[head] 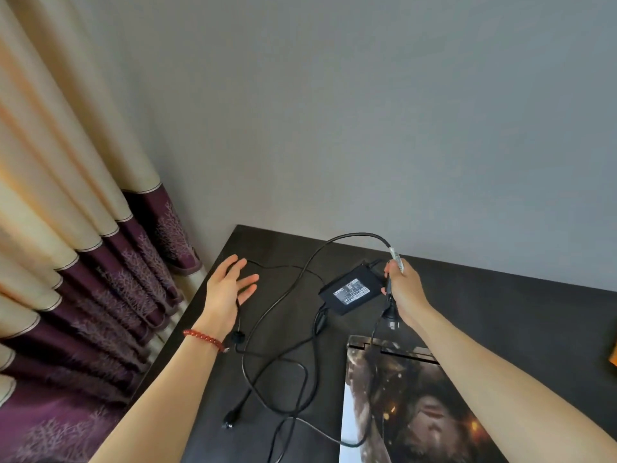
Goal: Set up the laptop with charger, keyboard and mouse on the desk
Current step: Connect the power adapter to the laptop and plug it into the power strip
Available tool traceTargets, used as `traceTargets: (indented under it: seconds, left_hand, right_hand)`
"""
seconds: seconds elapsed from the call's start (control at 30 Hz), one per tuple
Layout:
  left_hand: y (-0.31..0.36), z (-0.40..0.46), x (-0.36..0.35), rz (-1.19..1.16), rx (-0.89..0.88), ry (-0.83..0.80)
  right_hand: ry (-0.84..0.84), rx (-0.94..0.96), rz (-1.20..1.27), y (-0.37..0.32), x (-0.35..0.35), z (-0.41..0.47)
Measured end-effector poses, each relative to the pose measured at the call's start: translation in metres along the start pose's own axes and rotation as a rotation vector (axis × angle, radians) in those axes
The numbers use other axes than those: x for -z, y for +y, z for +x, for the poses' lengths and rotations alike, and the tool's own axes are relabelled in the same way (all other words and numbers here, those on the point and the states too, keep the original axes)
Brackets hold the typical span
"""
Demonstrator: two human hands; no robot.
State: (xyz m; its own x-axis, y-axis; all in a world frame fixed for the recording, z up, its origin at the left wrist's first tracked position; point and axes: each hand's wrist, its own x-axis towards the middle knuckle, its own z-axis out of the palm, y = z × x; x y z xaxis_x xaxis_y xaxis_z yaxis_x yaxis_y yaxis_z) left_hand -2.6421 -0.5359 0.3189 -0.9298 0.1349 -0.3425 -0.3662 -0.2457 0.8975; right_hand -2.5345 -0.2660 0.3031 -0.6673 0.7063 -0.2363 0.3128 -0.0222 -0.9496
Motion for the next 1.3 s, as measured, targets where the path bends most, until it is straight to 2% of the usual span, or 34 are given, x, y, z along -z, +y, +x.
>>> traceTargets:
  seconds: [0.13, 0.3, 0.47, 0.6, 0.73, 0.83, 0.93, 1.03, 1.13, 1.17, 1.23, 1.3]
  left_hand:
    - [-0.015, 0.013, 0.009, 0.166, 0.012, 0.049]
    - [-0.042, 0.031, 0.006, 0.506, 0.012, -0.006]
    - [-0.06, 0.06, -0.02, 0.84, 0.023, 0.048]
    - [-0.074, 0.068, -0.028, 1.023, 0.0, -0.007]
    - [-0.086, 0.069, -0.023, 1.148, 0.021, -0.053]
    - [-0.088, 0.065, -0.013, 1.393, -0.05, -0.053]
    - [-0.086, 0.052, -0.003, 1.273, -0.056, -0.053]
    - [-0.085, 0.033, 0.02, 1.094, -0.101, 0.036]
    - [-0.089, 0.008, 0.051, 1.169, -0.005, 0.092]
    - [-0.091, -0.003, 0.059, 1.228, -0.025, 0.111]
    - [-0.097, -0.027, 0.069, 1.401, -0.292, 0.117]
    - [-0.108, -0.042, 0.076, 1.467, -0.579, 0.074]
  right_hand:
    - [0.095, -0.153, 0.158, 0.013, -0.001, 0.031]
    - [0.214, -0.305, 0.267, 0.031, 0.003, 0.053]
    - [0.242, -0.462, 0.321, 0.052, 0.003, 0.079]
    - [0.2, -0.578, 0.456, 0.068, 0.002, 0.096]
    - [0.13, -0.583, 0.347, 0.08, -0.004, 0.11]
    - [0.08, -0.589, 0.17, 0.087, -0.004, 0.111]
    - [0.001, -0.513, -0.031, 0.095, -0.001, 0.106]
    - [-0.019, -0.311, -0.364, 0.096, -0.004, 0.089]
    - [-0.001, -0.056, -0.642, 0.096, -0.015, 0.056]
    - [-0.007, 0.032, -0.716, 0.098, -0.02, 0.043]
    - [-0.058, 0.154, -0.742, 0.101, -0.035, 0.012]
    - [-0.219, 0.249, -0.633, 0.102, -0.048, -0.019]
